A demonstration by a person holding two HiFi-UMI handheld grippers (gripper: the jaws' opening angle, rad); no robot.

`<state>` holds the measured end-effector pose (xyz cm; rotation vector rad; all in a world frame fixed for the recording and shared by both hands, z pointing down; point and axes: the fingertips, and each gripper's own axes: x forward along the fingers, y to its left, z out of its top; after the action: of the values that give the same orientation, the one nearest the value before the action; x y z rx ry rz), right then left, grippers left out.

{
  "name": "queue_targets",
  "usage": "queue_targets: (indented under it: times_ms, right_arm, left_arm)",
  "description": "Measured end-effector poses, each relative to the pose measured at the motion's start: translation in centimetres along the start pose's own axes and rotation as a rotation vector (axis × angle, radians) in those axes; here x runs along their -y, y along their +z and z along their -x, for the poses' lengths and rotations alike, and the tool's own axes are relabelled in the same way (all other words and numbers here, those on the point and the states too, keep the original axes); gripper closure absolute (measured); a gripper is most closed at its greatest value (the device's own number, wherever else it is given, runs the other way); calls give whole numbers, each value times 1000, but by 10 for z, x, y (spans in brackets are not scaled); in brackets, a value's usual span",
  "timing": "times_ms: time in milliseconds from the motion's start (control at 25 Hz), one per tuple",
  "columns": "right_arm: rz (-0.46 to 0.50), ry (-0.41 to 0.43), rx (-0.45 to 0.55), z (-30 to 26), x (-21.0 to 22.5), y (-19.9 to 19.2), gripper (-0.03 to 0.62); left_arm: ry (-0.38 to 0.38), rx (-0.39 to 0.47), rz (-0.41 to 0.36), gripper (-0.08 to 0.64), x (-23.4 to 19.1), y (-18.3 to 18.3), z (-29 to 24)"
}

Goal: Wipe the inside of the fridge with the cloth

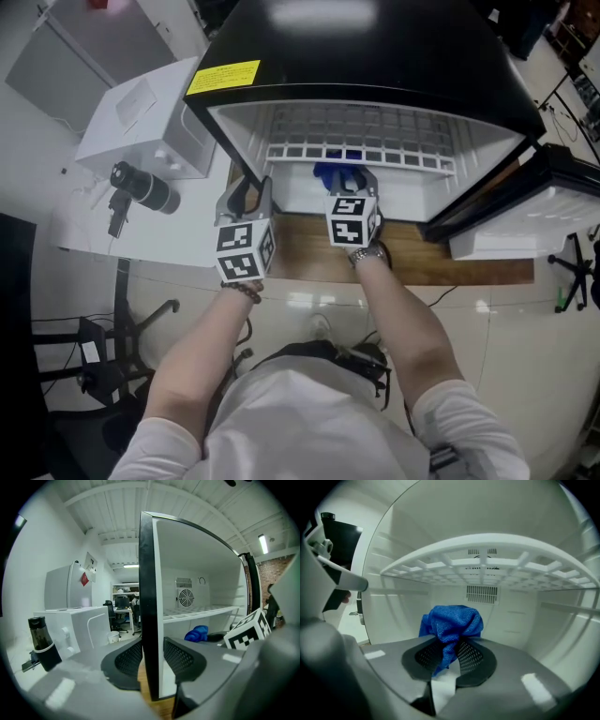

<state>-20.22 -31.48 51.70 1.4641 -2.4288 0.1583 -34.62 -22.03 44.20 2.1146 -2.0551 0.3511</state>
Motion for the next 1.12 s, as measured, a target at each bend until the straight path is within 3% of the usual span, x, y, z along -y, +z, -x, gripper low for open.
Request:
queue_targets:
  times_ms: [240,560,1120]
  right_arm:
    - [2,106,-11,1,-64,-5,522]
    - [26,184,-105,-9,-117,-49,522]
    - [50,84,-173,-6,-73,-79,522]
  left_arm:
    - [-15,-1,-10,426,1,1,0]
    - [-25,-5,-33,426,1,-1,1]
    - [-17,6,-22,426,0,-1,1]
